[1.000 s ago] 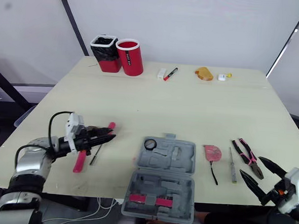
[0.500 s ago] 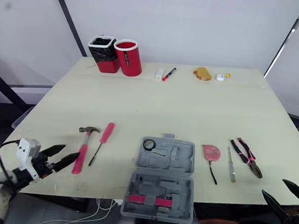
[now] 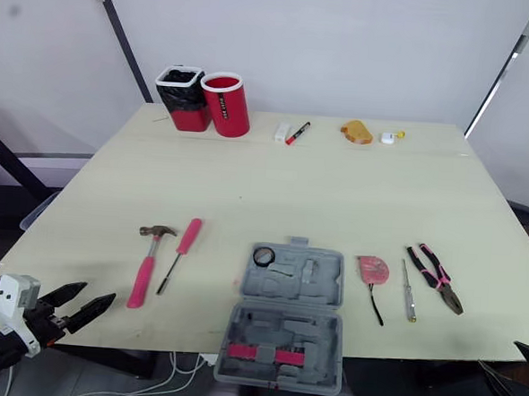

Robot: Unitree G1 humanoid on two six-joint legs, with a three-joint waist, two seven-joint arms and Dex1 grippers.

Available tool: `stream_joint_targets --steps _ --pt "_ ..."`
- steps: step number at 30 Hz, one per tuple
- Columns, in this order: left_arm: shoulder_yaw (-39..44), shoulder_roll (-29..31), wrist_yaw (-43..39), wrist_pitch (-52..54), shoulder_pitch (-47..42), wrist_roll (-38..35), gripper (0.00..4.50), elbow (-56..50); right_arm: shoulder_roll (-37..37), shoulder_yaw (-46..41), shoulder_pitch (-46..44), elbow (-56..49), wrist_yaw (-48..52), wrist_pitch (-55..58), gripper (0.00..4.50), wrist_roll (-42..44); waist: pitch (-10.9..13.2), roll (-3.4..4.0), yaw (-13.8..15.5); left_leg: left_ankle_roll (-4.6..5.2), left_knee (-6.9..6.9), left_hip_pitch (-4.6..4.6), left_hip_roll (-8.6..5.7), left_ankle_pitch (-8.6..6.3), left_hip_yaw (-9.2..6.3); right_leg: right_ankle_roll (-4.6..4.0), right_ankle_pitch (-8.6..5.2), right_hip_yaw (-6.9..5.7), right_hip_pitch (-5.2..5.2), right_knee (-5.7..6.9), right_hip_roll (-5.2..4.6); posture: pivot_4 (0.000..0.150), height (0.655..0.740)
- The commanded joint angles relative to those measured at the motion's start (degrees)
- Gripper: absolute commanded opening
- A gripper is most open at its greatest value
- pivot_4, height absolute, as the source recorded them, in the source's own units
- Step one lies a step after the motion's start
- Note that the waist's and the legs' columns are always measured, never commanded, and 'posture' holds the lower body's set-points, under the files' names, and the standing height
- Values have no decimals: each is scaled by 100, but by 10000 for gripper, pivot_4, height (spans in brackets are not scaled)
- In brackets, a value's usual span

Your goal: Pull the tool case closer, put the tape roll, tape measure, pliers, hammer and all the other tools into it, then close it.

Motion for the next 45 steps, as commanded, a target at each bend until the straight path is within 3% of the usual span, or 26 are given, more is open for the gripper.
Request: stream_joint_targets --steps 1,15,22,30,45 --pt "15 126 -82 -56 -37 -111 44631 -328 -104 -202 31 -135 11 -49 45000 98 -1 -1 -1 0 -1 2 1 0 5 0 0 3 0 0 0 1500 7400" --pt "-1170 367 -692 698 -795 -360 44631 -1913 -152 375 -456 -1580 -560 680 45000 4 0 -1 0 -1 -8 3 1 -1 46 1 1 11 -4 -3 0 1500 7400" --pt "-2159 728 -1512 846 -1868 -205 44631 -1937 43 1149 -962 -2612 -1758 1445 45000 -444 3 -5 4 -1 -11 1 -5 0 58 0 1 22 -12 -1 20 1500 7400" --pt "-3057 742 -2230 861 -2990 -118 44631 -1986 508 2269 -1441 -3183 -3271 2368 45000 -1445 5 -6 -5 1 -10 -7 -8 -1 63 -13 9 31 -17 -6 29 1500 7400" --pt "-3865 728 -3061 1011 -3965 -203 44631 -2269 1786 3495 -1809 -2888 -4976 3083 45000 -2559 8 -8 -23 1 -4 -41 -8 0 61 -3 4 35 -50 -4 36 1500 7400"
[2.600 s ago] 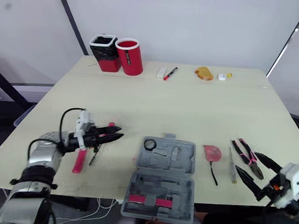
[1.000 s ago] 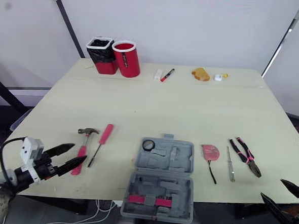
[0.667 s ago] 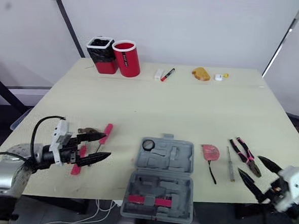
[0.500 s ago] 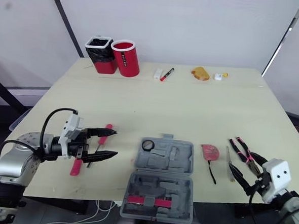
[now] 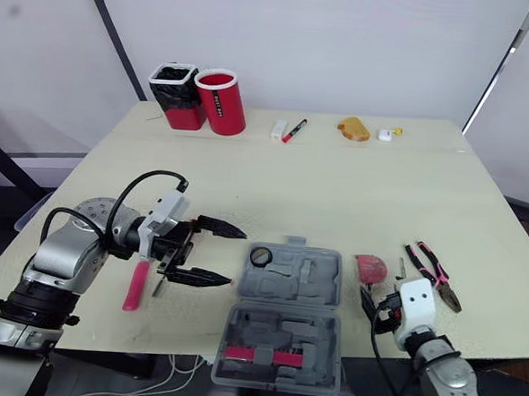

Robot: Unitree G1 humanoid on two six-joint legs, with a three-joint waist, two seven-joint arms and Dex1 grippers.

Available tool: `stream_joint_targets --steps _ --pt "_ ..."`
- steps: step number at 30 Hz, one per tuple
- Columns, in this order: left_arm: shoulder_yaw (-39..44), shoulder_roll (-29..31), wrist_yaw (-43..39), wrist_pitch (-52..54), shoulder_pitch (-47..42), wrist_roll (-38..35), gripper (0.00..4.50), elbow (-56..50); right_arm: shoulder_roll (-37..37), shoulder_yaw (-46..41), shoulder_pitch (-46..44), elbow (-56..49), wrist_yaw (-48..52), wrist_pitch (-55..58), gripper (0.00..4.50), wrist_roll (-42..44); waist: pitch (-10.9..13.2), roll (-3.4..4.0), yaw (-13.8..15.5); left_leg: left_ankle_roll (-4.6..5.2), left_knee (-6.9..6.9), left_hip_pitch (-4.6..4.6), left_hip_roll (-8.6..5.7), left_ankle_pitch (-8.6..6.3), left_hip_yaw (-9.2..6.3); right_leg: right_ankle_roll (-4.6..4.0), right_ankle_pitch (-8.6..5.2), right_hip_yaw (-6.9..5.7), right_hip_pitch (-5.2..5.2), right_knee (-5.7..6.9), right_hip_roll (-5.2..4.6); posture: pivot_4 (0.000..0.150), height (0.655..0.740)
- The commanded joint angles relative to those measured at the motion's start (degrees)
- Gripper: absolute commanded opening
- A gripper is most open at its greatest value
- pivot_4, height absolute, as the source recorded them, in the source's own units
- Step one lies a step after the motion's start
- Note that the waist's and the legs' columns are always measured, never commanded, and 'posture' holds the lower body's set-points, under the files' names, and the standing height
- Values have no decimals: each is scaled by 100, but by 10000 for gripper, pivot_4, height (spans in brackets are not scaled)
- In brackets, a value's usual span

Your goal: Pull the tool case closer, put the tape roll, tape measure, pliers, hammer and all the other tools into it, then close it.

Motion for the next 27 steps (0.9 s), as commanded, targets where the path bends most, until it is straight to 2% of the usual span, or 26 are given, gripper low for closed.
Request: stream_joint_targets --steps 1,5,6,8,12,14,15,16,17,27 --pt "-56 34 -287 -13 -168 -83 44631 -239 213 79 -77 106 -283 46 45000 -122 -1 -2 5 0 4 -10 0 0 -4 -1 1 -4 -6 0 0 1500 7400" --pt "-121 62 -354 -87 -211 -63 44631 -234 351 158 -182 381 -369 0 45000 -222 -1 -1 6 0 6 -33 -1 0 -13 -8 6 -10 -24 2 3 1500 7400" --pt "-131 70 -360 -93 -212 -65 44892 -233 364 173 -199 429 -371 11 42451 -221 -1 -2 5 0 6 -33 0 0 -13 -8 6 -10 -24 2 3 1500 7400" --pt "-147 78 -381 -145 -216 -46 45000 -195 394 177 -240 560 -399 29 36244 -216 -1 -1 3 0 6 -35 0 0 -13 8 15 -10 -24 1 3 1500 7400" --pt "-143 96 -401 -210 -203 -29 45000 -152 408 146 -285 617 -400 6 18726 -196 -1 -2 2 1 6 -34 -1 1 -17 13 15 -12 -24 2 4 1500 7400" --pt "-114 81 -376 -231 -189 -53 45000 -159 380 158 -257 572 -362 9 15195 -187 -1 -2 3 1 6 -34 -1 1 -18 14 15 -13 -24 2 4 1500 7400" --pt "-110 81 -368 -246 -180 -56 45000 -161 365 168 -218 536 -329 11 11581 -174 -1 -2 3 1 6 -35 -1 1 -18 14 15 -13 -24 2 4 1500 7400" --pt "-112 86 -367 -256 -174 -55 45000 -161 354 175 -182 501 -302 22 5361 -160 -1 -2 3 1 6 -34 -1 1 -18 14 15 -13 -24 2 4 1500 7400" --pt "-117 98 -373 -264 -165 -47 45000 -155 347 177 -121 440 -279 36 1429 -139 -1 -2 4 1 6 -34 -1 1 -18 14 15 -13 -24 2 4 1500 7400" --pt "-201 89 -431 -419 -116 -66 45000 -228 -98 376 897 -436 401 -6 552 40 -1 -2 11 1 7 -38 -1 1 -24 21 12 -18 -24 2 5 1500 7400"
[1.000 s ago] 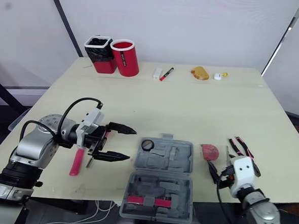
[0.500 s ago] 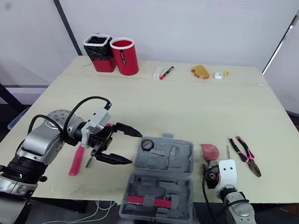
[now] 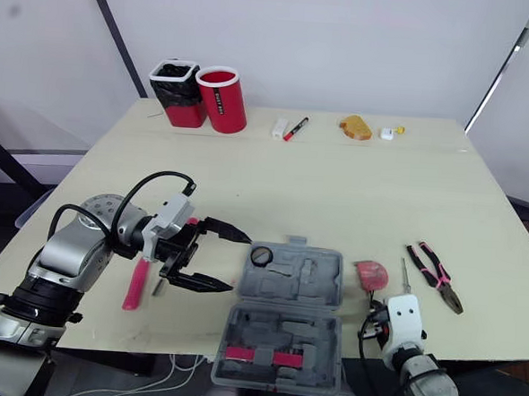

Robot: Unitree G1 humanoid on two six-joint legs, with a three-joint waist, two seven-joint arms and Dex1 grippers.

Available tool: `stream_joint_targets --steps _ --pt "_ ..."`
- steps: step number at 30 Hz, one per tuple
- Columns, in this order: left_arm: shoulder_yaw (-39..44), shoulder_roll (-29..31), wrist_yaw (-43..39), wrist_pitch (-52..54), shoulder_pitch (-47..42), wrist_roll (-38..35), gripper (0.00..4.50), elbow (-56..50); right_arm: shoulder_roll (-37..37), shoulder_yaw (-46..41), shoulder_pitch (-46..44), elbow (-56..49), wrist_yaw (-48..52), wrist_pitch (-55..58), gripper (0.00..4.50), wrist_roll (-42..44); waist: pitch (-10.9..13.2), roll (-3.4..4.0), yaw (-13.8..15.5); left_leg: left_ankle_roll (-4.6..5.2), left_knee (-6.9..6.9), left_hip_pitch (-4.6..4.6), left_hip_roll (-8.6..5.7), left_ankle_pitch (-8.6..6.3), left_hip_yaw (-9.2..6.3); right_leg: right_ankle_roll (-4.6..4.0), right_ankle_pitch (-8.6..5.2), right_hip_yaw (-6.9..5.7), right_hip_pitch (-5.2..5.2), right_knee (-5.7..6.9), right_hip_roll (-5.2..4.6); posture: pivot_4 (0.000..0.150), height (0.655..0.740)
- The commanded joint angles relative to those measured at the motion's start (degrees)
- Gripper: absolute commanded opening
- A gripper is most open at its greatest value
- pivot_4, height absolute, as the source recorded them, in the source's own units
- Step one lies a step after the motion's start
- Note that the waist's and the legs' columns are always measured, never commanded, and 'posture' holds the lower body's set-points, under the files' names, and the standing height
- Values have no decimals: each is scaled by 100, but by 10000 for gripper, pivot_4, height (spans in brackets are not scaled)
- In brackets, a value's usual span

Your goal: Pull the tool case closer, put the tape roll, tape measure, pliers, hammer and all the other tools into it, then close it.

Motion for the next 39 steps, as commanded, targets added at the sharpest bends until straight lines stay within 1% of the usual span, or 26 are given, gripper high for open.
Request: stream_joint_targets --steps 1,6,13,17,18,20,21,23,27,28,29,31,34,36,39 --pt "-40 71 -348 -176 -37 -73 45000 -165 -190 36 326 -412 292 -84 552 140 0 0 0 0 0 0 0 0 0 0 0 0 0 0 0 1500 7400" --pt "-132 103 -350 -243 -66 -114 45000 -176 -539 159 949 -737 713 -64 552 268 0 0 5 0 3 2 0 0 0 -5 -6 0 1 1 0 1500 7400" --pt "-211 171 -350 -249 -111 -185 45000 -158 -707 218 1219 -901 919 -72 552 348 -2 -2 4 0 5 2 0 0 -3 -13 -12 -2 2 3 0 1500 7400" --pt "-253 177 -350 -244 -155 -192 45000 -135 -723 37 1120 -774 894 -236 552 355 -2 -3 7 0 6 1 0 0 -1 -14 -13 -1 2 2 -1 1500 7400" --pt "-254 174 -350 -238 -165 -195 45000 -131 -744 -38 1114 -811 976 -247 2899 477 -2 -2 8 0 6 1 0 0 -1 -14 -13 -1 2 2 -1 1500 7400" --pt "-248 156 -349 -236 -179 -190 45000 -119 -851 -109 1161 -877 1141 -347 9001 572 -2 -2 9 0 7 1 0 0 1 -14 -13 0 2 2 -1 1500 7400" --pt "-239 147 -349 -236 -179 -187 45000 -115 -999 -179 1238 -884 1346 -460 16984 619 -2 -3 10 0 8 1 0 0 1 -14 -13 0 2 2 -1 1500 7400" --pt "-225 125 -349 -234 -174 -172 45000 -118 -1265 -348 1373 -856 1706 -648 21050 712 -2 -2 11 0 7 1 0 0 -4 -14 -13 -3 2 3 1 1500 7400" --pt "-196 136 -349 -236 -152 -167 45000 -123 -1724 -629 1585 -797 2320 -940 36968 953 -2 -4 19 0 8 1 0 0 -2 2 -3 -2 5 1 0 1500 7400" --pt "-191 146 -349 -243 -146 -165 45000 -121 -1854 -720 1596 -752 2521 -1069 39495 1017 -2 -4 18 0 9 2 0 0 -2 4 -2 -1 6 2 0 1500 7400" --pt "-186 156 -349 -248 -144 -161 45000 -115 -1990 -824 1557 -674 2714 -1220 44262 1054 -2 -4 16 0 10 3 0 0 -3 4 -3 -2 7 2 1 1500 7400" --pt "-173 194 -349 -243 -130 -178 45000 -122 -2244 -1015 1350 -452 3051 -1585 44700 1072 -2 -4 4 0 10 7 0 0 -3 4 -3 -2 9 3 2 1500 7400" --pt "-155 240 -349 -257 -81 -208 45000 -156 -2504 -1123 804 40 3493 -2022 44700 1150 0 -7 -11 1 15 12 0 1 3 2 -3 5 13 1 2 1500 7400" --pt "-166 252 -349 -291 -63 -211 45000 -168 -2673 -1059 473 380 3764 -2192 44700 1094 0 -7 3 1 19 17 -1 1 2 2 -3 7 19 2 5 1500 7400" --pt "-148 277 -349 -372 -15 -254 45000 -193 -2893 -751 -154 1111 4183 -2734 44700 744 0 -7 22 1 19 18 -1 1 -8 7 1 4 26 1 10 1500 7400"
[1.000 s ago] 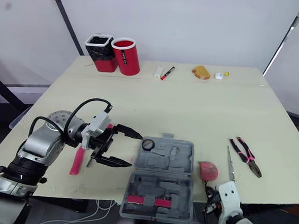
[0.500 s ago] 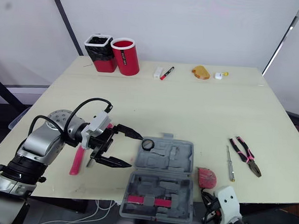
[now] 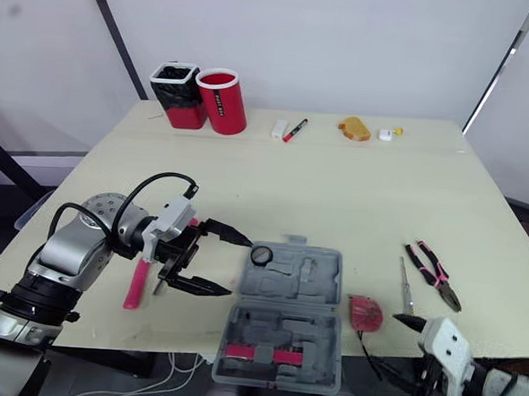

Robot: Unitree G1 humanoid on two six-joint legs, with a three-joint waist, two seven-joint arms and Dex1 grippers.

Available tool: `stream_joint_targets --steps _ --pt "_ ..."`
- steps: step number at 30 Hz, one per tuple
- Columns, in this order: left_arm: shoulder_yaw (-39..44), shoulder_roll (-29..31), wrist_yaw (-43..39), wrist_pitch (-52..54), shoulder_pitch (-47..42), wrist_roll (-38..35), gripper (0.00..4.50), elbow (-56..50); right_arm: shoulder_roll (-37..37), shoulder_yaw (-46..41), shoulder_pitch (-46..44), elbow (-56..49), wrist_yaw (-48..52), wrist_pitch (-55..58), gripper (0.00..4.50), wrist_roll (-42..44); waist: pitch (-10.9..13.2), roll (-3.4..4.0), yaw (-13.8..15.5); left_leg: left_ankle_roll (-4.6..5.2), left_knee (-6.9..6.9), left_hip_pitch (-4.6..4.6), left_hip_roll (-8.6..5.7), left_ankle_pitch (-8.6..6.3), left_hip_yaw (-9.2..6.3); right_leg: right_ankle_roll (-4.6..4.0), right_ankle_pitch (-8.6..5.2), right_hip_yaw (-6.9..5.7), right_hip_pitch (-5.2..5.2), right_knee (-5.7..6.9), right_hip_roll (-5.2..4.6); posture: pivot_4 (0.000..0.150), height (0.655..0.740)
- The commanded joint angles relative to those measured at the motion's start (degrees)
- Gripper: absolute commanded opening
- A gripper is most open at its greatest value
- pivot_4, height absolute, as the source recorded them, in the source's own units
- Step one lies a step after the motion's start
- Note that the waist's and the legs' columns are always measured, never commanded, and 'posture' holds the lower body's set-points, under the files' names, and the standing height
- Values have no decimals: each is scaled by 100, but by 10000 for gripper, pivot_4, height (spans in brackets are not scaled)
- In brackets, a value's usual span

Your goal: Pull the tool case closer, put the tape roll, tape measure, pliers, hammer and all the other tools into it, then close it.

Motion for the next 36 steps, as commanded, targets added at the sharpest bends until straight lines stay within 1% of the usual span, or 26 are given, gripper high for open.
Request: stream_joint_targets --steps 1,8,15,24,31,36 --pt "89 93 -329 -229 46 -155 45000 -183 -144 305 -543 731 432 -629 44700 -341 0 0 17 0 0 -3 -1 0 0 2 2 3 0 -1 1 1500 7400" --pt "199 228 -329 -576 267 -226 45000 -163 -258 936 -1749 2066 1015 -1394 44700 -803 5 0 -11 0 0 -5 -1 0 -1 -13 14 8 -1 -2 5 1500 7400" --pt "432 341 -270 -563 586 -243 45000 -345 -138 1309 -2528 2892 1159 -1843 44700 -1060 6 2 -7 0 0 -4 0 0 0 -16 17 8 -1 2 6 1500 7400" --pt "556 323 -162 -426 802 -328 45000 -593 -17 1835 -3203 3516 1368 -2016 44700 -1388 7 3 -6 0 3 -1 0 0 4 -17 18 12 -1 4 6 1500 7400" --pt "629 333 -159 -398 888 -308 45000 -665 28 1918 -3416 3822 1286 -2108 44700 -1476 6 3 -13 0 4 2 0 0 6 -18 19 15 1 4 6 1500 7400" --pt "639 325 -160 -417 922 -289 45000 -654 47 1961 -3510 3832 1455 -2154 44700 -1397 6 3 -15 0 5 17 0 1 17 -18 19 27 9 7 6 1500 7400"
